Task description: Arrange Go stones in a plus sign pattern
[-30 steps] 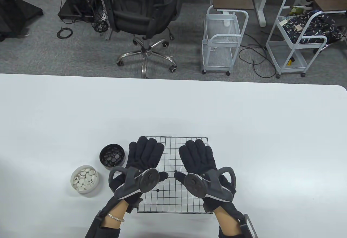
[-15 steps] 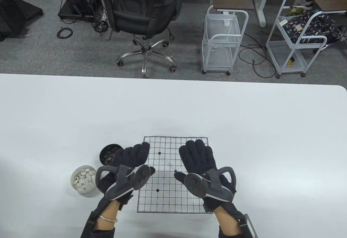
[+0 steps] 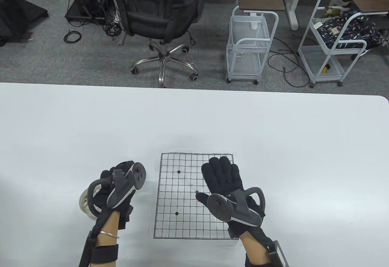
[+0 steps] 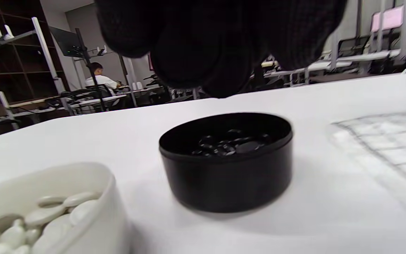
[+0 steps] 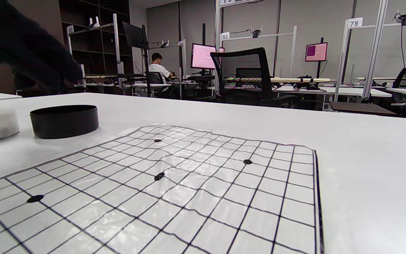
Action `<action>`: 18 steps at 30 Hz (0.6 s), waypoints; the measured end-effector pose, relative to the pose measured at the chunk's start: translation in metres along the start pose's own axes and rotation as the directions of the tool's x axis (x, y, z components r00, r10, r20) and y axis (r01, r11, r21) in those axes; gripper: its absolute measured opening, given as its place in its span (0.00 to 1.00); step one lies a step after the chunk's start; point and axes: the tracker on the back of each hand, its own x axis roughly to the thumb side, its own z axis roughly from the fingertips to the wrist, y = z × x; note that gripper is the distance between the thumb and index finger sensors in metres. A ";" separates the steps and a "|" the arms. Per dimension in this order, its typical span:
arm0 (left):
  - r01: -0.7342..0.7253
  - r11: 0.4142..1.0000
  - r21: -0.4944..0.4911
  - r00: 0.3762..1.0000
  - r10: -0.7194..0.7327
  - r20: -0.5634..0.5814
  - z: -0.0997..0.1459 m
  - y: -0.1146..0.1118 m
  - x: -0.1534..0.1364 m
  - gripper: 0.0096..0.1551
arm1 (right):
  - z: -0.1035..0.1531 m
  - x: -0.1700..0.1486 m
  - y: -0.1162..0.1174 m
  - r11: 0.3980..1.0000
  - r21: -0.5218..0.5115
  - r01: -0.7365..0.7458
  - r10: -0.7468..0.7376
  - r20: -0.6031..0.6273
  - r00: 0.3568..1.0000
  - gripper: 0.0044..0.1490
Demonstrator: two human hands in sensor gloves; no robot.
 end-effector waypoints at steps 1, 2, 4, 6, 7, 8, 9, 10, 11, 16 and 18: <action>0.032 0.999 -0.027 0.999 -0.033 -0.012 -0.005 -0.003 0.001 0.29 | 0.000 0.000 0.000 1.000 -0.001 0.004 -0.004 -0.001 1.000 0.53; 0.070 0.996 -0.063 0.996 -0.073 -0.042 -0.010 -0.007 0.003 0.29 | 0.000 -0.001 -0.001 1.000 -0.002 0.008 -0.008 -0.002 1.000 0.53; 0.115 0.985 -0.130 0.989 -0.126 -0.082 -0.019 -0.014 0.005 0.30 | 0.000 -0.002 -0.001 1.000 -0.003 0.010 -0.010 -0.005 1.000 0.53; 0.127 0.975 -0.181 0.982 -0.150 -0.118 -0.027 -0.021 0.006 0.33 | 0.000 -0.002 -0.001 1.000 -0.003 0.009 -0.009 -0.009 1.000 0.53; 0.132 0.970 -0.205 0.978 -0.161 -0.131 -0.030 -0.024 0.007 0.33 | 0.000 -0.002 -0.001 1.000 -0.003 0.010 -0.010 -0.011 1.000 0.53; 0.138 0.965 -0.224 0.976 -0.172 -0.138 -0.033 -0.027 0.007 0.34 | 0.000 -0.003 -0.001 1.000 -0.002 0.011 -0.011 -0.013 1.000 0.53; 0.151 0.961 -0.231 0.974 -0.185 -0.134 -0.036 -0.030 0.007 0.34 | 0.000 -0.003 -0.001 1.000 -0.002 0.012 -0.012 -0.014 1.000 0.53; 0.172 0.951 -0.256 0.965 -0.215 -0.151 -0.039 -0.034 0.008 0.34 | 0.000 -0.003 -0.001 1.000 -0.002 0.013 -0.013 -0.016 1.000 0.53; 0.176 0.942 -0.288 0.961 -0.227 -0.157 -0.040 -0.035 0.009 0.33 | 0.000 -0.004 -0.001 1.000 -0.001 0.012 -0.012 -0.018 1.000 0.53; 0.165 0.937 -0.308 0.961 -0.223 -0.162 -0.044 -0.035 0.013 0.31 | 0.000 -0.004 -0.001 1.000 -0.001 0.011 -0.011 -0.025 1.000 0.53; 0.203 0.933 -0.297 0.955 -0.256 -0.149 -0.045 -0.036 0.016 0.31 | 0.000 -0.005 -0.001 1.000 0.000 0.011 -0.011 -0.026 1.000 0.53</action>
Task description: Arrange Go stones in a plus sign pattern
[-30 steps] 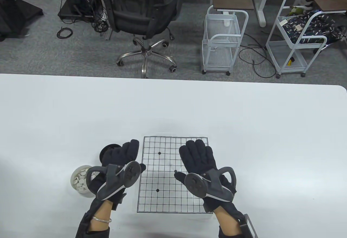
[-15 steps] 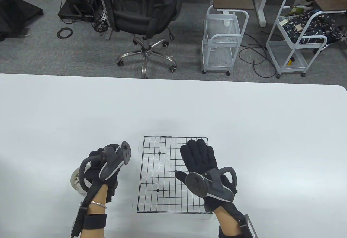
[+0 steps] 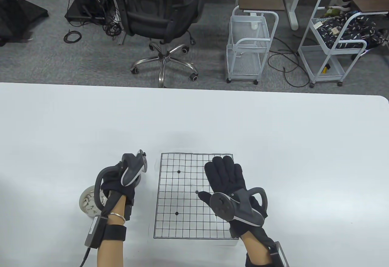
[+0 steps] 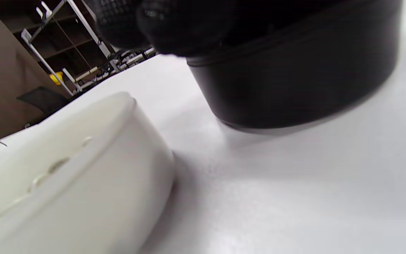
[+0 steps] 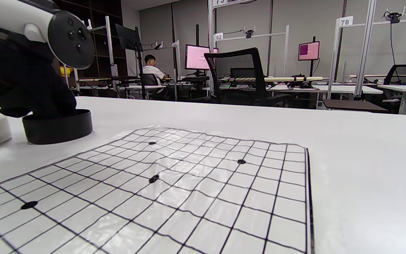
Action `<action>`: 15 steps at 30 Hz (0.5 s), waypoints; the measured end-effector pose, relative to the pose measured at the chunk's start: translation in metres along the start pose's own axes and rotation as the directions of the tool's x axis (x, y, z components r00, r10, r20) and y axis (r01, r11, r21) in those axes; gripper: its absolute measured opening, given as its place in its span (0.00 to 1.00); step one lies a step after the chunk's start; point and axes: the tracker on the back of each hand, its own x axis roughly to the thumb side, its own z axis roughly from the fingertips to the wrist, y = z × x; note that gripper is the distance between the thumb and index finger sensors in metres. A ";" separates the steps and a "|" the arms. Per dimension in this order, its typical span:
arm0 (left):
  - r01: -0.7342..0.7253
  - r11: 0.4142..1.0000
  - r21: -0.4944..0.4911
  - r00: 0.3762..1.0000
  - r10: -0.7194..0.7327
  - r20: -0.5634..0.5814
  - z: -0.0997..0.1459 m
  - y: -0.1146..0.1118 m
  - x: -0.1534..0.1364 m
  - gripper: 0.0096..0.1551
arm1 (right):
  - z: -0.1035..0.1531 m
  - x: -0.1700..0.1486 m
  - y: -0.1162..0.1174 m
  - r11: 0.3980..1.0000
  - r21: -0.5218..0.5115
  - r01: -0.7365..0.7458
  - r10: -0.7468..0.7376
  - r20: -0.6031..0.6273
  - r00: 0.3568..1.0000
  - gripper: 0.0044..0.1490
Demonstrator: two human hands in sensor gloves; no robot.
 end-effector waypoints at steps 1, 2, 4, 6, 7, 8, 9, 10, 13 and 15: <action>0.002 1.000 -0.001 1.000 -0.002 0.001 0.000 0.001 0.001 0.30 | 0.000 0.000 0.000 1.000 0.001 -0.001 0.001 -0.001 1.000 0.53; 0.008 1.000 0.013 1.000 -0.008 0.014 0.000 0.001 0.001 0.30 | 0.000 0.000 0.000 1.000 0.002 -0.001 0.001 -0.002 1.000 0.53; -0.014 1.000 0.004 1.000 0.014 0.013 -0.002 0.001 0.001 0.27 | 0.000 -0.001 0.000 1.000 0.004 -0.001 0.001 -0.002 1.000 0.53; -0.025 1.000 -0.003 1.000 0.025 0.013 -0.003 0.001 0.000 0.27 | 0.000 -0.001 0.000 1.000 0.006 0.000 0.000 -0.004 1.000 0.53; -0.024 1.000 0.014 0.999 0.023 0.029 -0.004 0.001 -0.001 0.27 | 0.000 -0.001 0.000 1.000 0.007 0.002 -0.002 -0.005 1.000 0.53; -0.028 1.000 0.005 0.999 0.028 0.024 -0.005 0.001 -0.002 0.27 | 0.000 -0.001 0.001 1.000 0.007 0.003 -0.002 -0.005 1.000 0.53; -0.042 0.999 0.002 0.999 0.042 0.027 -0.006 0.001 -0.003 0.27 | 0.000 -0.002 0.001 1.000 0.008 0.001 -0.001 -0.007 1.000 0.53; -0.054 0.999 -0.004 0.998 0.054 0.029 -0.007 0.001 -0.004 0.27 | 0.000 -0.002 0.001 1.000 0.010 0.000 0.000 -0.010 1.000 0.53; -0.084 0.996 -0.018 0.996 0.084 0.039 -0.008 0.001 -0.009 0.25 | 0.000 -0.002 0.001 1.000 0.013 0.003 -0.003 -0.012 1.000 0.53; -0.100 0.995 -0.028 0.994 0.102 0.046 -0.009 0.001 -0.011 0.25 | 0.000 -0.003 0.001 1.000 0.014 0.004 -0.003 -0.013 1.000 0.53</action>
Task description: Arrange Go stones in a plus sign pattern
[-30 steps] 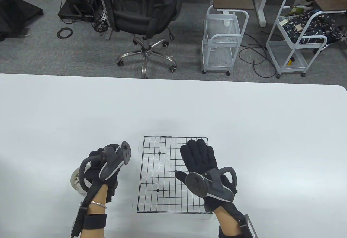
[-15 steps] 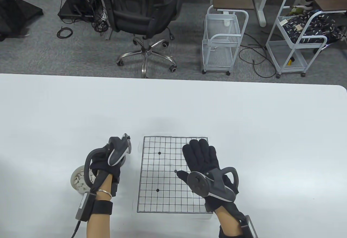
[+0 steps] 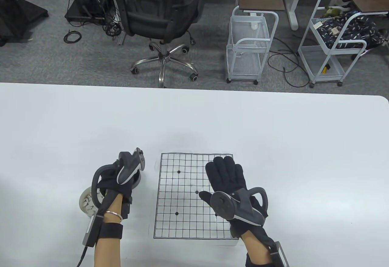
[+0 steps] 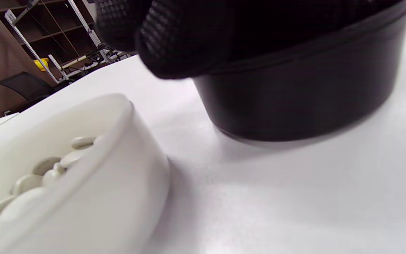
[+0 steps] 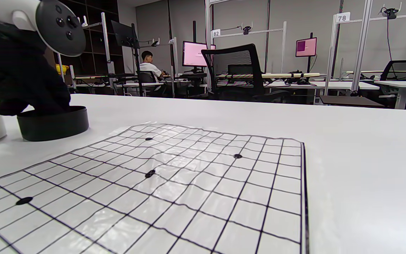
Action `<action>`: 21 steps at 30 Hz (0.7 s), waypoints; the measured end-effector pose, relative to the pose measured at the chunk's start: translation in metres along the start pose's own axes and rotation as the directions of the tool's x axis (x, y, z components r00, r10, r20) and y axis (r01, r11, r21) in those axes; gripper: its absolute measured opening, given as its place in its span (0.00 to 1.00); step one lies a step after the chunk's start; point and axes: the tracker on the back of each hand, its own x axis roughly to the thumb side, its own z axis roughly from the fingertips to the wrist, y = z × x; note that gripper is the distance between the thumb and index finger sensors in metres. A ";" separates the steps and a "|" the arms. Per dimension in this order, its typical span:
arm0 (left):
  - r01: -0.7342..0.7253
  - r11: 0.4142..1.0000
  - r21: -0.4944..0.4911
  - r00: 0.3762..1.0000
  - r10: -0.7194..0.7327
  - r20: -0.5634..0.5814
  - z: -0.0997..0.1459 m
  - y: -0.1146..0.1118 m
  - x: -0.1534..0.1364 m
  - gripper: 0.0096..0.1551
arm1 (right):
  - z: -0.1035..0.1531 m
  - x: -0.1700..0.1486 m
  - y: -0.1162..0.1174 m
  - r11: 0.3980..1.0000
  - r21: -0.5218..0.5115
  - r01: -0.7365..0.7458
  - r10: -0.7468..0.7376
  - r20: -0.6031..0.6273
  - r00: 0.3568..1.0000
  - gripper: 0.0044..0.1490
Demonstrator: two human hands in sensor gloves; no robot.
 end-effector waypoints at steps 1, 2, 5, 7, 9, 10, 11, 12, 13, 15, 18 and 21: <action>-0.009 1.000 -0.007 1.000 0.009 0.005 0.000 0.000 -0.001 0.25 | 0.000 0.000 0.000 1.000 0.001 0.000 0.000 -0.001 1.000 0.53; -0.015 1.000 -0.012 1.000 0.015 0.010 -0.001 0.001 -0.002 0.25 | 0.000 0.000 0.000 1.000 0.001 -0.001 0.001 -0.001 1.000 0.53; -0.030 0.999 -0.027 0.999 0.030 0.027 0.000 0.002 -0.005 0.25 | 0.000 0.000 0.000 1.000 0.001 -0.001 0.001 -0.001 1.000 0.53; -0.043 0.999 -0.024 0.998 0.044 0.037 0.002 0.003 -0.007 0.25 | 0.000 0.000 0.000 1.000 0.001 -0.001 0.001 -0.001 1.000 0.53; -0.061 0.998 0.005 0.997 0.060 0.048 0.007 0.009 -0.009 0.25 | 0.000 0.000 0.001 1.000 0.001 0.003 -0.003 -0.002 1.000 0.53; -0.074 0.997 0.018 0.996 0.073 0.059 0.009 0.012 -0.009 0.25 | 0.000 -0.001 0.001 1.000 0.001 0.004 -0.004 -0.002 1.000 0.53; -0.106 0.993 0.041 0.991 0.103 0.085 0.014 0.017 -0.010 0.25 | 0.000 -0.001 0.001 1.000 0.000 0.007 -0.007 -0.002 1.000 0.53; -0.146 0.988 0.056 0.983 0.139 0.119 0.018 0.023 -0.009 0.25 | 0.000 -0.001 0.001 1.000 0.000 0.007 -0.007 -0.003 1.000 0.53; -0.193 0.979 0.066 0.970 0.180 0.162 0.023 0.028 -0.007 0.25 | 0.000 -0.001 0.001 1.000 0.000 0.008 -0.008 -0.004 1.000 0.53; -0.320 0.946 0.061 0.913 0.290 0.288 0.034 0.037 0.000 0.25 | 0.000 -0.002 0.001 1.000 -0.001 0.008 -0.008 -0.006 1.000 0.53; -0.468 0.884 0.000 0.780 0.413 0.470 0.049 0.044 0.025 0.24 | 0.001 -0.004 0.001 1.000 -0.002 0.005 -0.005 -0.014 1.000 0.53; -0.483 0.873 -0.068 0.709 0.436 0.554 0.060 0.041 0.056 0.23 | 0.002 -0.006 0.001 1.000 0.000 0.008 -0.008 -0.021 1.000 0.53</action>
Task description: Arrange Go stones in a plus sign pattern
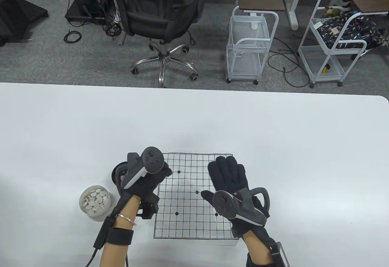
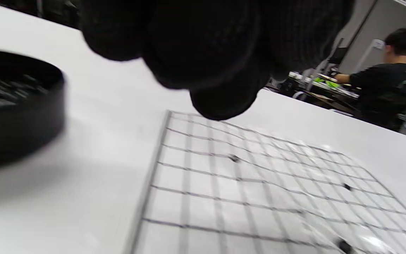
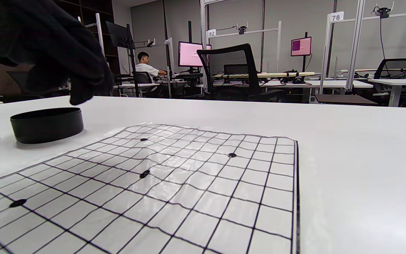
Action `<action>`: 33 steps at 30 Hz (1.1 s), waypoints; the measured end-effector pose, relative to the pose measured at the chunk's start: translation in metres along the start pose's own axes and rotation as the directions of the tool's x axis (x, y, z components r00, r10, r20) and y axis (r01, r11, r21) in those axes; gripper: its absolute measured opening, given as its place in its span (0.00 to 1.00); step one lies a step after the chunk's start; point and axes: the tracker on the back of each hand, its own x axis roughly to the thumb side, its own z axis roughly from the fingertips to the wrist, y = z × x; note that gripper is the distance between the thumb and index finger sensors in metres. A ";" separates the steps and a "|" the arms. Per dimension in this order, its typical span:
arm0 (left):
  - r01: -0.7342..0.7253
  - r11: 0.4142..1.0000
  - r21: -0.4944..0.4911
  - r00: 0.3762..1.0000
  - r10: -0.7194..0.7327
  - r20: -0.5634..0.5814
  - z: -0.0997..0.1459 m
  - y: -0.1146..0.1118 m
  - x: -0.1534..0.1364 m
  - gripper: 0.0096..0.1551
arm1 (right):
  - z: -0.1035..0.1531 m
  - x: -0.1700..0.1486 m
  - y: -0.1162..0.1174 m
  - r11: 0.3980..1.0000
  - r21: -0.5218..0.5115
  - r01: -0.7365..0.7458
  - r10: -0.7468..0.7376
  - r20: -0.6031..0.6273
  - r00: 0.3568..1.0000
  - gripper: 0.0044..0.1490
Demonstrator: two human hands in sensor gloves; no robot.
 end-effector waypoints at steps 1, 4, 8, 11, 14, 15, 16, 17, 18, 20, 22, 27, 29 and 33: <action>-0.006 1.000 -0.030 1.000 0.007 0.030 -0.003 -0.010 0.011 0.23 | 0.000 -0.001 0.000 1.000 0.001 -0.001 0.001 -0.003 1.000 0.53; 0.003 0.997 -0.078 0.997 0.003 0.071 -0.010 -0.033 0.032 0.22 | 0.000 -0.003 0.001 1.000 0.004 0.001 -0.001 -0.008 1.000 0.53; 0.088 0.989 -0.117 0.994 -0.080 0.069 -0.018 -0.060 0.050 0.22 | 0.001 -0.004 0.001 1.000 0.007 0.005 -0.005 -0.011 1.000 0.53; 0.142 0.984 -0.111 0.989 -0.136 0.060 -0.020 -0.070 0.054 0.21 | 0.000 -0.004 0.001 1.000 0.005 0.010 -0.010 -0.011 1.000 0.53; 0.178 0.981 -0.081 0.983 -0.173 0.063 -0.018 -0.072 0.057 0.21 | 0.000 -0.005 0.001 1.000 0.005 0.016 -0.016 -0.013 1.000 0.53; 0.187 0.979 -0.075 0.981 -0.183 0.060 -0.018 -0.073 0.058 0.21 | 0.000 -0.005 0.001 1.000 0.006 0.016 -0.016 -0.013 1.000 0.53; 0.197 0.978 -0.069 0.979 -0.194 0.058 -0.018 -0.074 0.058 0.20 | 0.000 -0.005 0.001 1.000 0.007 0.015 -0.015 -0.014 1.000 0.53; 0.203 0.977 -0.067 0.978 -0.200 0.054 -0.017 -0.075 0.059 0.20 | 0.000 -0.005 0.001 1.000 0.008 0.012 -0.012 -0.014 1.000 0.53; 0.212 0.975 -0.064 0.977 -0.209 0.053 -0.017 -0.076 0.060 0.20 | 0.000 -0.005 0.001 1.000 0.008 0.010 -0.010 -0.014 1.000 0.53; 0.241 0.969 -0.056 0.970 -0.239 0.050 -0.017 -0.077 0.062 0.20 | 0.000 -0.005 0.001 1.000 0.008 0.010 -0.009 -0.015 1.000 0.53; 0.276 0.960 -0.040 0.960 -0.275 0.046 -0.016 -0.078 0.063 0.20 | 0.000 -0.005 0.001 1.000 0.009 0.011 -0.011 -0.015 1.000 0.53; 0.317 0.948 -0.021 0.948 -0.316 0.040 -0.013 -0.079 0.065 0.21 | 0.000 -0.005 0.002 1.000 0.015 0.006 -0.006 -0.017 1.000 0.53; 0.337 0.941 -0.012 0.941 -0.336 0.036 -0.012 -0.078 0.065 0.21 | 0.000 -0.005 0.002 1.000 0.016 0.004 -0.004 -0.018 1.000 0.53; 0.353 0.936 -0.003 0.935 -0.352 0.042 -0.011 -0.078 0.065 0.22 | 0.000 -0.005 0.002 1.000 0.016 0.006 -0.005 -0.018 1.000 0.53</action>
